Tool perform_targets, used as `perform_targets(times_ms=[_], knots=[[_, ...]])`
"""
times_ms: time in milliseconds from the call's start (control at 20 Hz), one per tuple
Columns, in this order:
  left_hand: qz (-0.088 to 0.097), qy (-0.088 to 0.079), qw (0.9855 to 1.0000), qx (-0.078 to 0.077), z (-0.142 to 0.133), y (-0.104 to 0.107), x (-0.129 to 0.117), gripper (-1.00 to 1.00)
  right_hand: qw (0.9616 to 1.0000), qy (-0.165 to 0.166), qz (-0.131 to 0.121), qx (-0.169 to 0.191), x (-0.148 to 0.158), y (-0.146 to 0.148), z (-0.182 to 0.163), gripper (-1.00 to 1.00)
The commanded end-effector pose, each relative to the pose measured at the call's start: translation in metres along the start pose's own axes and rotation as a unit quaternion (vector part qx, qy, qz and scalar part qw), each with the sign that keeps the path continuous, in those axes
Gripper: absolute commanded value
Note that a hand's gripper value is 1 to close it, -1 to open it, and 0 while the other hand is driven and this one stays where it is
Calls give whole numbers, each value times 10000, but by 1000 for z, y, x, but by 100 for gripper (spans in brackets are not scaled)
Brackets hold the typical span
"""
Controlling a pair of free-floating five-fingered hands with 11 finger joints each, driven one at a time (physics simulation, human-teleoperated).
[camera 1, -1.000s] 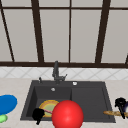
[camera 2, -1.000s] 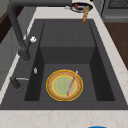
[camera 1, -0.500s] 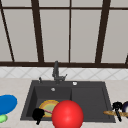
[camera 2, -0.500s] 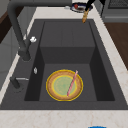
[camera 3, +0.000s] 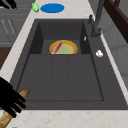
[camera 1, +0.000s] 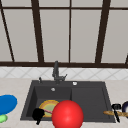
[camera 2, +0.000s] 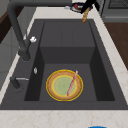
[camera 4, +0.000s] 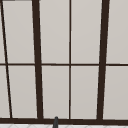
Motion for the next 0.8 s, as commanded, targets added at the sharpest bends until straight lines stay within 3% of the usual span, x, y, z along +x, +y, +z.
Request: perform_targets(times_ms=[0,100,200,300,450,750], knots=[[0,0,10000,0,0,0,0,0,9992,143,-141,-348,5,17,-17,-100],[0,0,10000,0,0,0,0,0,9989,152,-152,-414,9,26,-30,-100],[0,0,10000,0,0,0,0,0,9999,117,-43,-39,10,18,-38,-100],[0,0,10000,0,0,0,0,0,9999,91,-33,37,12,17,-51,-100],[0,0,10000,0,0,0,0,0,10000,65,-54,45,16,17,-72,-100],[0,0,10000,0,0,0,0,0,10000,-21,-48,-1,8,19,-73,-100]])
